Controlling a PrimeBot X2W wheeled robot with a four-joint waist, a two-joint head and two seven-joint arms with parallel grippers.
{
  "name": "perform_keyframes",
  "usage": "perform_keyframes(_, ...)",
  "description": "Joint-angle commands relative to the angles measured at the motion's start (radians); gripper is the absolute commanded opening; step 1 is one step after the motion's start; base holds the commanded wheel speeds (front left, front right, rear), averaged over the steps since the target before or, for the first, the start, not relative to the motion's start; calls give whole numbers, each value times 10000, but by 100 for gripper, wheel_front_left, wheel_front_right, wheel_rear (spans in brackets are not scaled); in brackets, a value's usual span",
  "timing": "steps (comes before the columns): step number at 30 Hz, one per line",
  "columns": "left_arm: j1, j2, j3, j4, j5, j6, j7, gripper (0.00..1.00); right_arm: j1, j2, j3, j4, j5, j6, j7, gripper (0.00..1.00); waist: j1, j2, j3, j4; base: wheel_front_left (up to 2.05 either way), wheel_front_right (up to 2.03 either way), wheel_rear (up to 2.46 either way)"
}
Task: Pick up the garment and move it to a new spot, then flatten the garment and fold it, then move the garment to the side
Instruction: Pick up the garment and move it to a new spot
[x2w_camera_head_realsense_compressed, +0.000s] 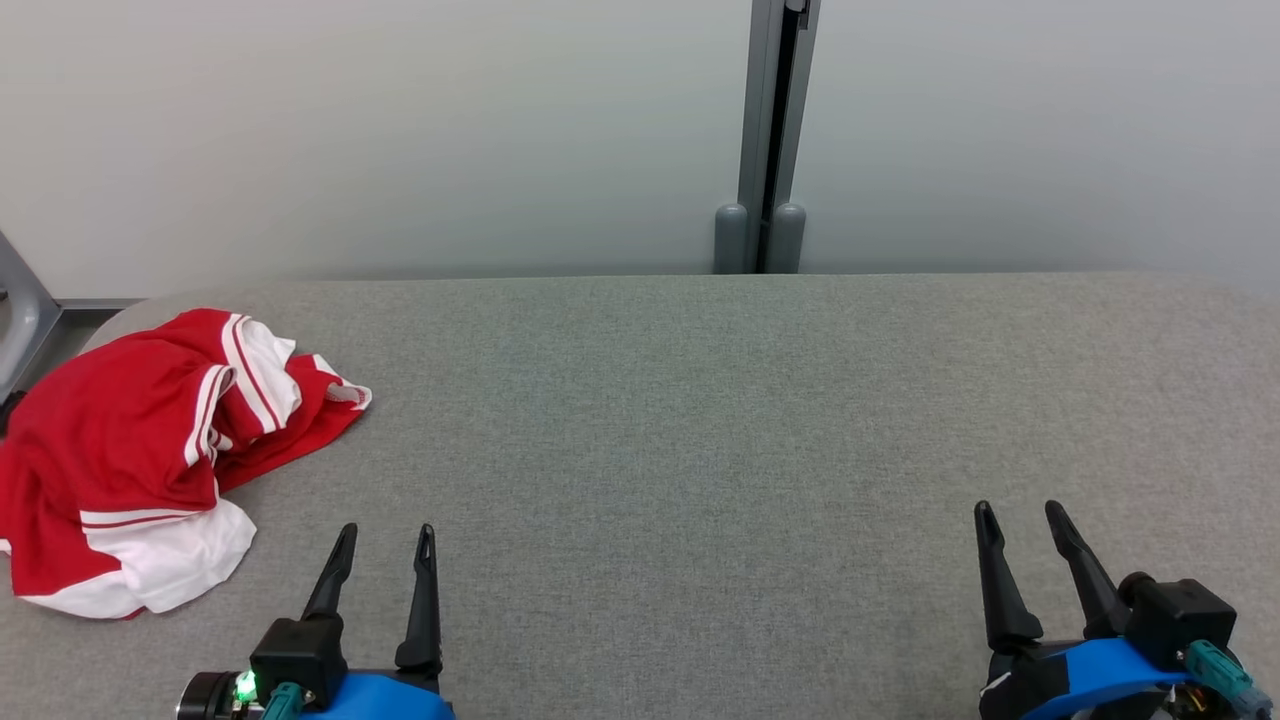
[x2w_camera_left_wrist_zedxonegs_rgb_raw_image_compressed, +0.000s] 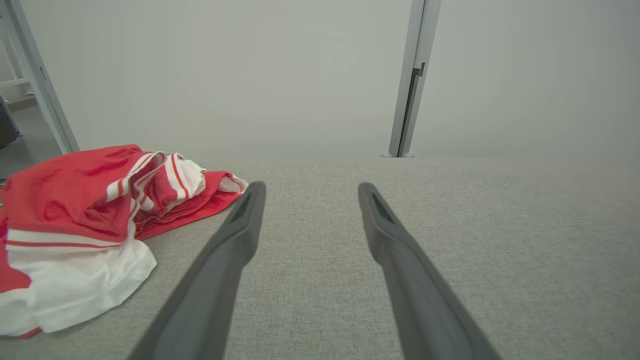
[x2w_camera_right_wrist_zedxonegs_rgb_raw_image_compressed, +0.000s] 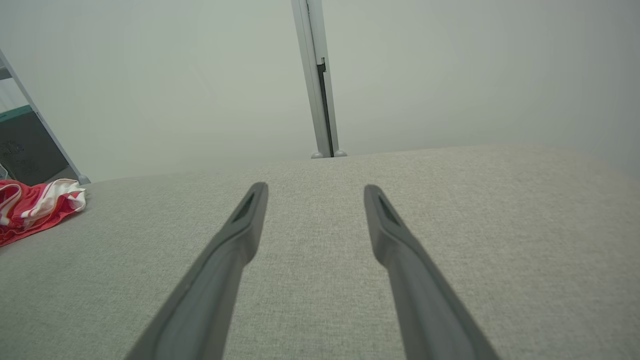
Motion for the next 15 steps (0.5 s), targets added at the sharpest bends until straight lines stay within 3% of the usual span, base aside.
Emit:
perform_keyframes(1,-98,26,-26,4,2,7,-50,100,50,-70,-54,24,-76,4,-73,100,0,0,-17,63,0,0,0)
perform_keyframes(8,-206,-25,-74,-55,50,34,-50,100,196,-63,-140,-62,-128,4,-48,100,0,0,-34,799,0,0,0)
perform_keyframes(15,-192,53,-29,-66,85,50,-41,100,287,-59,-248,-221,-106,4,-36,100,0,0,-8,2476,0,0,0)
